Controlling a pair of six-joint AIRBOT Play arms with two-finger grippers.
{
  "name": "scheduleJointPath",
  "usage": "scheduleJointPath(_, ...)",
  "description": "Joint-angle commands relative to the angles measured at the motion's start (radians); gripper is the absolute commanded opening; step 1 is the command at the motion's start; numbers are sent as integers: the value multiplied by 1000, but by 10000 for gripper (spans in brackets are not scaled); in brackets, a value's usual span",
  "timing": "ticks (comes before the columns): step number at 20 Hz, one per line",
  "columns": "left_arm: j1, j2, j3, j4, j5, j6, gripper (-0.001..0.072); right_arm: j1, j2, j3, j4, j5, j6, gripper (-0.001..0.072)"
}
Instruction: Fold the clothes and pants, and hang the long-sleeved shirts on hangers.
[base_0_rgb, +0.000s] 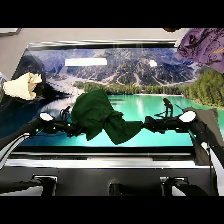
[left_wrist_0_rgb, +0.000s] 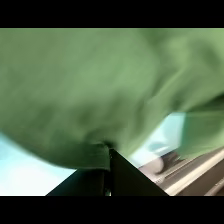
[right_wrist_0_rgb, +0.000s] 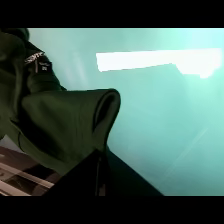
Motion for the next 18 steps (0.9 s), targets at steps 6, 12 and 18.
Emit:
scheduleJointPath(6,275,207,542,229,-93,-142,10,1,33,544,-345,48,161,25)
scheduleJointPath(12,489,311,1231,269,-158,-142,10,1,71,1181,-543,192,192,26)
scheduleJointPath(18,592,565,1323,474,-202,-194,12,1,287,1350,-632,230,247,26)
